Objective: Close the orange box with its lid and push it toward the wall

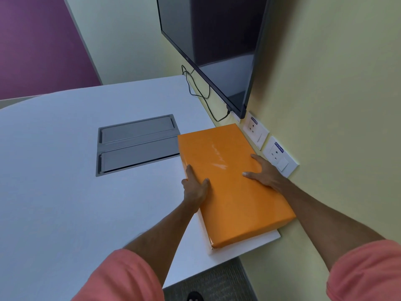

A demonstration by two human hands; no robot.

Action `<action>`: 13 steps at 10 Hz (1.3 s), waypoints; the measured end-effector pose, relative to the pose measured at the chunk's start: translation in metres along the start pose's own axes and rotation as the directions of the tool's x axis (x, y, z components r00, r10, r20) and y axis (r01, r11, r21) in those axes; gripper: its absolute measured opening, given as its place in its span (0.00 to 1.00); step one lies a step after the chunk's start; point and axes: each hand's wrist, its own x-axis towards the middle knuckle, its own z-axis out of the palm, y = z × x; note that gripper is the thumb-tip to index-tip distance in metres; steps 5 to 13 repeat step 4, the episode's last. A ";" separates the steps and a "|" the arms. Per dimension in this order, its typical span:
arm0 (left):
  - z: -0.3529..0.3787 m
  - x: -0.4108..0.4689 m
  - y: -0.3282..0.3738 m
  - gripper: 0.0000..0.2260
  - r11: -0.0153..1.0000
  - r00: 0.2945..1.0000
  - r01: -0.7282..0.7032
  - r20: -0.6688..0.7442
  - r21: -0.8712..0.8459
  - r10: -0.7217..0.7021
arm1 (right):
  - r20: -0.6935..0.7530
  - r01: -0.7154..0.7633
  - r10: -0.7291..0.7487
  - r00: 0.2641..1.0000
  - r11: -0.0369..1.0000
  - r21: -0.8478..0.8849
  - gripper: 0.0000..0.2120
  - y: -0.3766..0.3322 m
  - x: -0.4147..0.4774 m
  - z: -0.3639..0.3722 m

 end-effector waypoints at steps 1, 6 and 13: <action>-0.005 0.001 -0.001 0.37 0.999 1.000 -0.007 0.024 0.033 0.007 | -0.010 0.001 -0.002 1.000 0.999 -0.051 0.43 -0.003 0.000 0.001; -0.058 0.015 0.001 0.38 0.917 0.987 -0.161 0.043 0.365 0.156 | -0.210 0.095 -0.176 0.962 0.933 -0.348 0.39 -0.043 -0.003 0.019; -0.058 0.015 0.001 0.38 0.917 0.987 -0.161 0.043 0.365 0.156 | -0.210 0.095 -0.176 0.962 0.933 -0.348 0.39 -0.043 -0.003 0.019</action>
